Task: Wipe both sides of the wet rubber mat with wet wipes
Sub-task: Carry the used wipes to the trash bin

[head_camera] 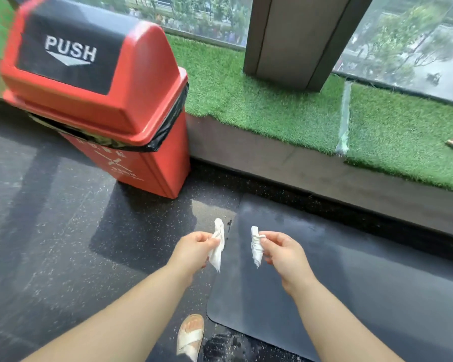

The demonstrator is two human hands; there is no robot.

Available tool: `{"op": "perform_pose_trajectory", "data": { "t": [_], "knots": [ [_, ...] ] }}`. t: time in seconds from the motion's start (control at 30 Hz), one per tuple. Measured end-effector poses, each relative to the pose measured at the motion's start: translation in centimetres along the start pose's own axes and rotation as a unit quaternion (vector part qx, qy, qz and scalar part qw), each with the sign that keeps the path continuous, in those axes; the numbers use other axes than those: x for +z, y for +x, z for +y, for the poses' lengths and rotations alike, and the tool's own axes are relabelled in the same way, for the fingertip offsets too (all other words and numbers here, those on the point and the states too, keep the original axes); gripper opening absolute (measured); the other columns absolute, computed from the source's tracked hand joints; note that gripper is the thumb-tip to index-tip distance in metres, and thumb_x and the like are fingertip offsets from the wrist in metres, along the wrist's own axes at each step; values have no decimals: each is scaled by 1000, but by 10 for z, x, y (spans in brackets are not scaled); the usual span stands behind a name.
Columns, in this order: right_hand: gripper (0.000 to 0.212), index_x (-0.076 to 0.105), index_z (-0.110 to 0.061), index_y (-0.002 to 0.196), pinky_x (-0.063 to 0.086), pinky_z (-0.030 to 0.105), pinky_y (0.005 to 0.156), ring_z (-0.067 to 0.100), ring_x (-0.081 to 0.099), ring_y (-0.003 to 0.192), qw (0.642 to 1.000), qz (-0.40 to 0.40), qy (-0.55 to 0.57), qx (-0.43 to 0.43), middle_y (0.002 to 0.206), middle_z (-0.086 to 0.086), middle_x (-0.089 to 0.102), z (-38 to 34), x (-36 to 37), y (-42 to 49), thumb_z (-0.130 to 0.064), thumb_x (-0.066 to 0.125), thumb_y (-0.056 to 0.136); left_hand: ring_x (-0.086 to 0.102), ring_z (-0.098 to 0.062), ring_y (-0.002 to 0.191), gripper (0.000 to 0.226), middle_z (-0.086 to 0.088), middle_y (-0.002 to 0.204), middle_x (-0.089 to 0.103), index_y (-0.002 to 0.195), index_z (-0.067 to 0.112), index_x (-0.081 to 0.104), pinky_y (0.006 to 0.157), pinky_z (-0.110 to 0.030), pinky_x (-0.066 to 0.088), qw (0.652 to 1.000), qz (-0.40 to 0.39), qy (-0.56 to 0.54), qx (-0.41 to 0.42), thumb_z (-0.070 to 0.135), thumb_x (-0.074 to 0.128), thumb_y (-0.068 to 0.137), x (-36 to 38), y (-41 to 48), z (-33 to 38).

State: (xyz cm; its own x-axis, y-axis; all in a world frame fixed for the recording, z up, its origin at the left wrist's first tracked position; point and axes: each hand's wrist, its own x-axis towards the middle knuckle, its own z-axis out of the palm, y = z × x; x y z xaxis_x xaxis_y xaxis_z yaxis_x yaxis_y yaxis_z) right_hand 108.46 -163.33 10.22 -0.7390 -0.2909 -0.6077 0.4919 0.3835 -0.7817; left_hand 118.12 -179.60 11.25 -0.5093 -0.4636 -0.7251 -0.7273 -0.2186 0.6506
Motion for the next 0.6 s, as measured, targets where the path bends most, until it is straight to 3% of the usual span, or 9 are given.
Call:
{"op": "perform_pose_trajectory", "data": {
  "t": [0.17, 0.33, 0.5, 0.6],
  "knots": [
    [14, 67, -19, 90, 48, 17, 60, 7, 63, 75, 999, -37, 1, -23, 89, -3, 70, -73, 42, -43, -9, 58, 89, 57, -17, 77, 12, -3, 89, 67, 95, 15, 67, 72, -30, 44, 999, 20, 25, 31, 23, 59, 91, -60, -53, 44],
    [11, 68, -21, 89, 53, 31, 78, 16, 66, 88, 995, -88, -29, -46, 92, -2, 71, -120, 77, -62, -14, 60, 88, 63, -18, 91, 10, -3, 95, 69, 95, 19, 67, 84, -35, 49, 996, 77, -3, 52, 24, 59, 91, -103, -85, 70],
    [11, 68, -18, 88, 52, 38, 85, 21, 62, 87, 992, -107, -36, -52, 95, 5, 69, -164, 123, -61, -11, 59, 89, 61, -10, 89, 15, 5, 95, 66, 104, 22, 64, 77, -27, 49, 992, 107, -30, 63, 30, 58, 92, -161, -89, 88],
    [10, 67, -16, 87, 52, 33, 74, 19, 62, 76, 991, -117, -36, -62, 86, 5, 70, -194, 164, -50, -10, 59, 89, 61, -10, 90, 17, 4, 97, 66, 104, 20, 64, 77, -26, 49, 988, 124, -35, 83, 30, 57, 93, -211, -77, 101]
  ]
}}
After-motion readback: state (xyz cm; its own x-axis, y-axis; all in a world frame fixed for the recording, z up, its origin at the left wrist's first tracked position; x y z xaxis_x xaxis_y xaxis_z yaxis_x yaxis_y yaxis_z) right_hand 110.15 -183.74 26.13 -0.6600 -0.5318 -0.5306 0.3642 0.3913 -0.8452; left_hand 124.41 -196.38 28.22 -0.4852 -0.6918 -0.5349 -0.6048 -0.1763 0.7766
